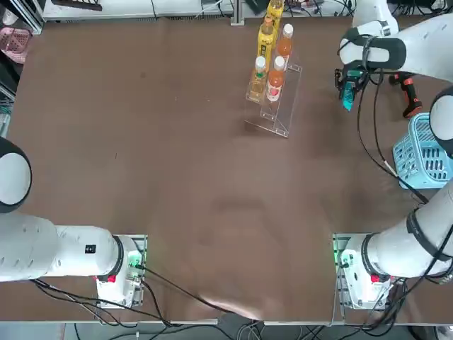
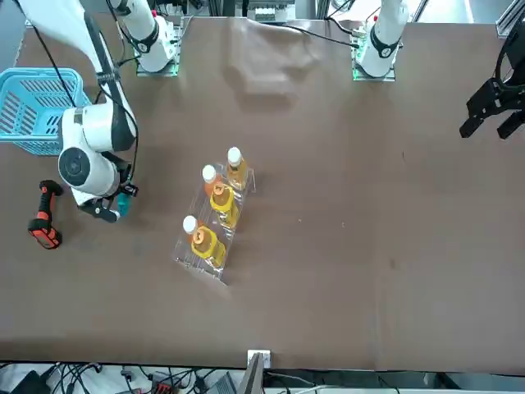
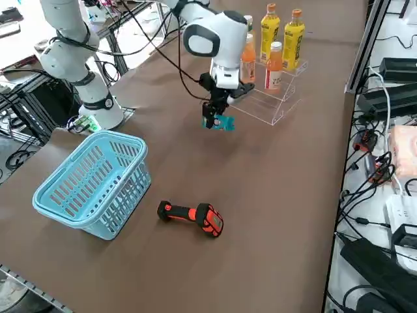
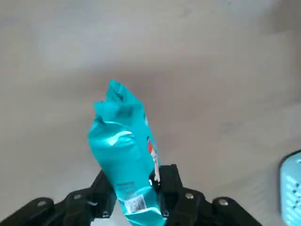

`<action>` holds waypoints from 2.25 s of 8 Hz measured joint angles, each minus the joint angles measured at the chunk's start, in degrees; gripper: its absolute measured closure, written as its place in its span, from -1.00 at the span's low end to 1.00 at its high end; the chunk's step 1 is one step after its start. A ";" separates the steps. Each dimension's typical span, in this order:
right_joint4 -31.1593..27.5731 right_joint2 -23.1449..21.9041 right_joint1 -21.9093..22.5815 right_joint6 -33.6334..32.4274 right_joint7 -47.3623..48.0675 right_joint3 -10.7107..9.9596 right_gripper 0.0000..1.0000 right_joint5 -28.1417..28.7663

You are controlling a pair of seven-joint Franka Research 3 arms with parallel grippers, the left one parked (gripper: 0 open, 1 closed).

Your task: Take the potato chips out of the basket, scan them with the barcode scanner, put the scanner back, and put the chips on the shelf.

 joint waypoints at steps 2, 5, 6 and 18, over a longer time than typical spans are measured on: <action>0.24 -0.43 0.26 -0.01 0.26 3.09 0.07 4.45; 0.24 -0.08 1.44 0.90 5.27 6.82 0.02 5.91; 0.23 0.23 2.92 1.99 7.56 7.13 0.02 5.95; 0.19 6.39 12.42 13.88 24.10 7.07 0.02 6.01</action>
